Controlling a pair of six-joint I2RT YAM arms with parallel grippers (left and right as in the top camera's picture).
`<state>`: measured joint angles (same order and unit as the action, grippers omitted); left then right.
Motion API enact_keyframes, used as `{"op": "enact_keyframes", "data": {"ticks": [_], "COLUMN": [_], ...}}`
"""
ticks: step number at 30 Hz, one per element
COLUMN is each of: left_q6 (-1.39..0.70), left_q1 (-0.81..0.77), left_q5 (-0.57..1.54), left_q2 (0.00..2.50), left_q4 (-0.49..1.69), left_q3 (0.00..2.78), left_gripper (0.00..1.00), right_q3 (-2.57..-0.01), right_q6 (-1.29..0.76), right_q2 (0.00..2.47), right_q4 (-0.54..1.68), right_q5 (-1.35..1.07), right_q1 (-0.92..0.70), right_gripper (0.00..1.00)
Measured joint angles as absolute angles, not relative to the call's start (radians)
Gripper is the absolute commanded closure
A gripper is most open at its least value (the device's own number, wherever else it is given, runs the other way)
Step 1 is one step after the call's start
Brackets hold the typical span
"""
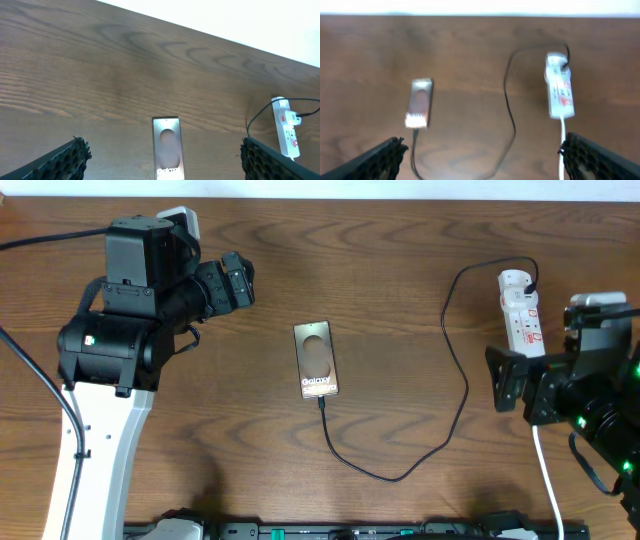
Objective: Plug charger to phone and switch on socket
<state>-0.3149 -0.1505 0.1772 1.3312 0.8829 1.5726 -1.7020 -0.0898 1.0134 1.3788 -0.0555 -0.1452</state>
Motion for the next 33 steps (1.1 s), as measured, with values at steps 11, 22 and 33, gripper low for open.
{"op": "enact_keyframes", "data": {"ticks": [11, 22, 33], "left_q6": [-0.315, -0.315, -0.315], "left_q1": [-0.15, -0.15, -0.15], "left_q5": [0.177, 0.177, 0.177], "left_q2": [1.331, 1.331, 1.331], "left_q4": [0.883, 0.883, 0.884], "left_q3": [1.573, 1.573, 1.572], "left_gripper": [0.05, 0.05, 0.05], "right_q3": [-1.702, -1.698, -1.174], "right_q6": [-0.078, -0.075, -0.07], "right_q2": [1.014, 0.997, 0.654], "right_q4": [1.567, 1.553, 0.901], "right_q5": [-0.031, -0.026, 0.042], "right_q1": [-0.145, -0.145, -0.107], "right_gripper": [0.01, 0.01, 0.01]}}
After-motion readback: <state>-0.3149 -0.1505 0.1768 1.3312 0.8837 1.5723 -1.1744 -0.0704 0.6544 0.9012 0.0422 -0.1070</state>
